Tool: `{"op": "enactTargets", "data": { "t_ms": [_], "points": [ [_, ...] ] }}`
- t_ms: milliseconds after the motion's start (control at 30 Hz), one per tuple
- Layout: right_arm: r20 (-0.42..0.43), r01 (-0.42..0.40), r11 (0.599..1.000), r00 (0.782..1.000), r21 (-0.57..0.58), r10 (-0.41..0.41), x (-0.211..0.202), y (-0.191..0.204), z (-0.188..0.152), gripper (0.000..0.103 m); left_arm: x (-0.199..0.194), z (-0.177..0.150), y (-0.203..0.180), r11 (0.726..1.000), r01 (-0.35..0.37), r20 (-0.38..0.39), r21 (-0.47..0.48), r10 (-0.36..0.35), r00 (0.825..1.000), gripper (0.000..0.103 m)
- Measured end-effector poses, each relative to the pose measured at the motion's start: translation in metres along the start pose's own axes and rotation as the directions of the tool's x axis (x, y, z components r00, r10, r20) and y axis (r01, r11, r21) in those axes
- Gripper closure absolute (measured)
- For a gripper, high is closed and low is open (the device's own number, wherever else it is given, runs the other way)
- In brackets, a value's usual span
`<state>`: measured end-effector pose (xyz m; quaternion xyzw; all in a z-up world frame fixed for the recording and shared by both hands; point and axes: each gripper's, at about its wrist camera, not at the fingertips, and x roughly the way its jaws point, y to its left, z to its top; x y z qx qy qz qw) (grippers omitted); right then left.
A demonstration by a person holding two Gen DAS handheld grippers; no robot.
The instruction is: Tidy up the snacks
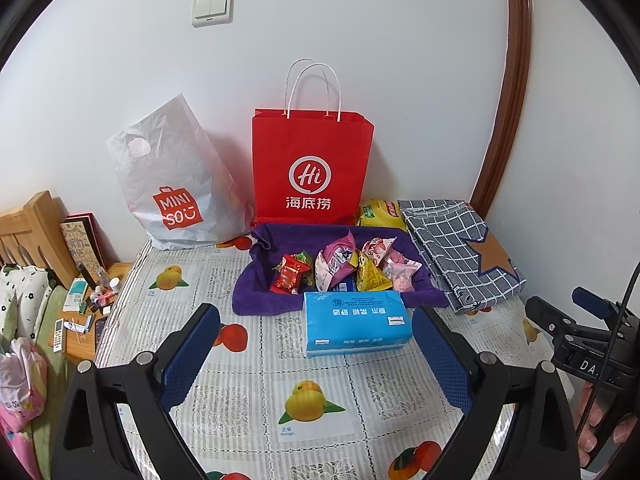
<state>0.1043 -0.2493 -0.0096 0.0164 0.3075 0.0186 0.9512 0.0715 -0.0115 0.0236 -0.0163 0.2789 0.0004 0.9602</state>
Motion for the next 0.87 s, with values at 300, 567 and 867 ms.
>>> {"op": "enactTargets", "data": {
  "t_ms": [300,567,867],
  "points": [
    [0.001,-0.001,1.0,1.0,0.0,0.001,0.0003,-0.0009,-0.0002,0.001,-0.0007,0.0,-0.0011,1.0,-0.001,0.0,0.0,0.001,1.0,0.006],
    [-0.001,-0.005,1.0,1.0,-0.002,0.005,0.0011,-0.0007,0.0002,0.001,-0.0006,-0.0004,-0.0006,1.0,-0.001,-0.002,0.0,0.001,1.0,0.005],
    [-0.002,-0.007,1.0,1.0,-0.002,0.007,0.0017,0.0002,0.0005,0.001,-0.0023,0.0007,-0.0037,1.0,-0.008,0.004,-0.001,0.008,1.0,0.005]
  ]
}}
